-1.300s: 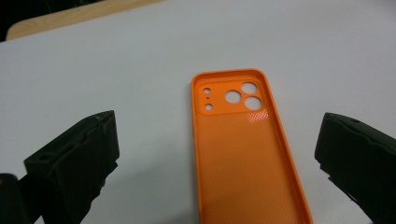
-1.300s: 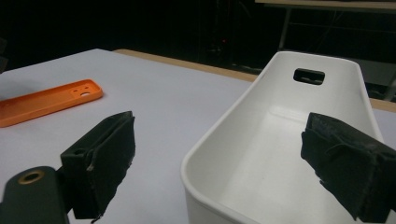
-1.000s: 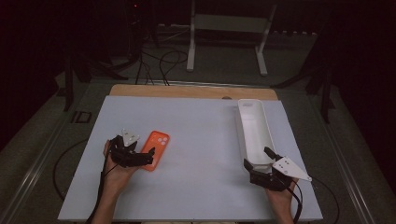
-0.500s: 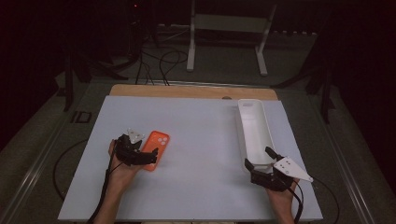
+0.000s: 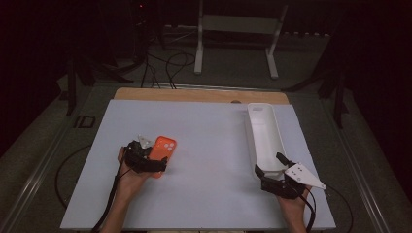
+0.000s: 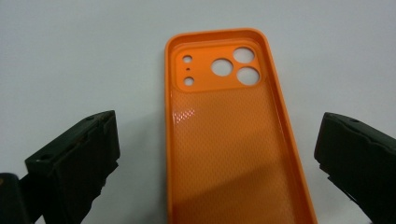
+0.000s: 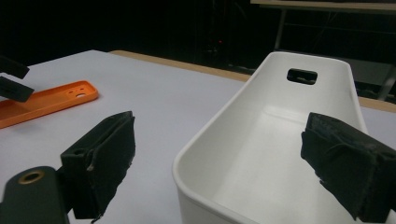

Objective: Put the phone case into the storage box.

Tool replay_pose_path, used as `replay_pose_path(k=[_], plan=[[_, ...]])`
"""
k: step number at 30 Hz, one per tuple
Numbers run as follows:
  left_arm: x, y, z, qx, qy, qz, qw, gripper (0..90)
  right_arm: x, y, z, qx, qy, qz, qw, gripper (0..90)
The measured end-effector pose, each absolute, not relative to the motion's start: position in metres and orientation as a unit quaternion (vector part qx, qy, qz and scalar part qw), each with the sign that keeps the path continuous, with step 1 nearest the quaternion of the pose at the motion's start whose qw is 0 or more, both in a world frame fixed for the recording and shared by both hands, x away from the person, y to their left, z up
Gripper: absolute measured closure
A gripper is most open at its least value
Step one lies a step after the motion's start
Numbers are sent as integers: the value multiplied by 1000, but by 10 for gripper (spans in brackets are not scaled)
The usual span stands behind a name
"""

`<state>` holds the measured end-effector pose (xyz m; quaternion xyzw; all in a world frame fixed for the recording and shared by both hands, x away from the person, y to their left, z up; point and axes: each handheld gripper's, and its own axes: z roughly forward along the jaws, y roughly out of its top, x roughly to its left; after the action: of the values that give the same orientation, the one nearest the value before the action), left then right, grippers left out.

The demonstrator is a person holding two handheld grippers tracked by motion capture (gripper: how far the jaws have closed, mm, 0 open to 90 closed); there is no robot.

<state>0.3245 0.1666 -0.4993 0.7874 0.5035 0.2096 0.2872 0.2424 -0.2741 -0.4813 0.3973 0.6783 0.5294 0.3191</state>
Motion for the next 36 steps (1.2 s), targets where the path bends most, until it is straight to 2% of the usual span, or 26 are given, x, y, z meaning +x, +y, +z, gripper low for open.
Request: replay_pose_path(k=[14,36], plan=[[319,162,-509,792,507,196,276,13,242,-274,-481,397,677,531,319,101],[309,168,-522,793,518,176,269,68,242,-274,-481,396,678,529,321,101]])
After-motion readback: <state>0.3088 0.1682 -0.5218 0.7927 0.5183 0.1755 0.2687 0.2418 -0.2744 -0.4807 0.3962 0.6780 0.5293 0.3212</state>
